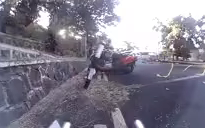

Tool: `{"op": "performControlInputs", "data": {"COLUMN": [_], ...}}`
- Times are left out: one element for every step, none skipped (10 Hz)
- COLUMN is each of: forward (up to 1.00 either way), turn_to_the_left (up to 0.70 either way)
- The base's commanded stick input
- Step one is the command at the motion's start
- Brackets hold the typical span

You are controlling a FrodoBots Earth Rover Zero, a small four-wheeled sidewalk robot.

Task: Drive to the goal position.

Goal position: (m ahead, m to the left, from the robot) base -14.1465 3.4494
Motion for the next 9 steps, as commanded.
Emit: {"op": "performControlInputs", "data": {"forward": [0.00,0.00,0.00,0.00,0.00,0.00,0.00,0.00,0.00], "turn_to_the_left": [0.00,0.00,0.00,0.00,-0.03,-0.32,-0.50,-0.50,-0.50]}}
